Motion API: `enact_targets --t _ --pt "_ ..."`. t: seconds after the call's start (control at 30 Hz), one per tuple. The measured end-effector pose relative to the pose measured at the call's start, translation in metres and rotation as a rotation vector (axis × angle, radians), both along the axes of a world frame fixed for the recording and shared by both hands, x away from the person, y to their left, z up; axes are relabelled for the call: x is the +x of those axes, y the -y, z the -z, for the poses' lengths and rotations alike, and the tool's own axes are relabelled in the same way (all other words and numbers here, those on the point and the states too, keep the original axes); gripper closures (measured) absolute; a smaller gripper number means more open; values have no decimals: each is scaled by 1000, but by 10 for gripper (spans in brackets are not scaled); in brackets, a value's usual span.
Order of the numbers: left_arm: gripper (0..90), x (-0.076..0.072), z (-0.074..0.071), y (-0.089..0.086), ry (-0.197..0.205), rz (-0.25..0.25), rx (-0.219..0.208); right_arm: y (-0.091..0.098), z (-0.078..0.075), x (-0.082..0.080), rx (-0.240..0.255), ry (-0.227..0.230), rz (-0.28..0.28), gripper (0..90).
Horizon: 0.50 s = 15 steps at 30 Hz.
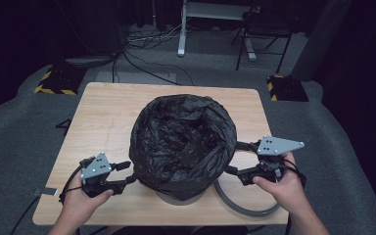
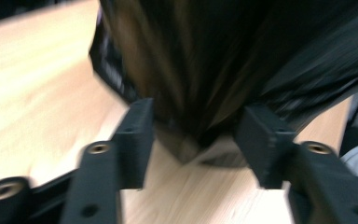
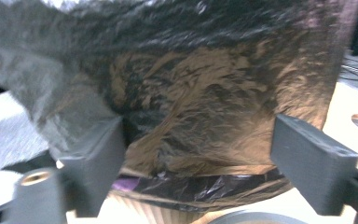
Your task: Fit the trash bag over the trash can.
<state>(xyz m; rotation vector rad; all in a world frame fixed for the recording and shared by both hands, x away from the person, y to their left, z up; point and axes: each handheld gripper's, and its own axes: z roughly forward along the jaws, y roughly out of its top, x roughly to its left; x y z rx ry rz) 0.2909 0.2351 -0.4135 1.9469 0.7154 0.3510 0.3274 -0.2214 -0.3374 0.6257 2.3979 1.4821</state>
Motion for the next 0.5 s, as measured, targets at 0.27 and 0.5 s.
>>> enact_targets --t 0.27,0.5 --pt "314 -9 -34 6 95 37 -77 3 1 0 -35 3 -100 900" --pt "511 -9 -42 11 114 58 -81 17 -1 -3 -35 -69 -65 731"
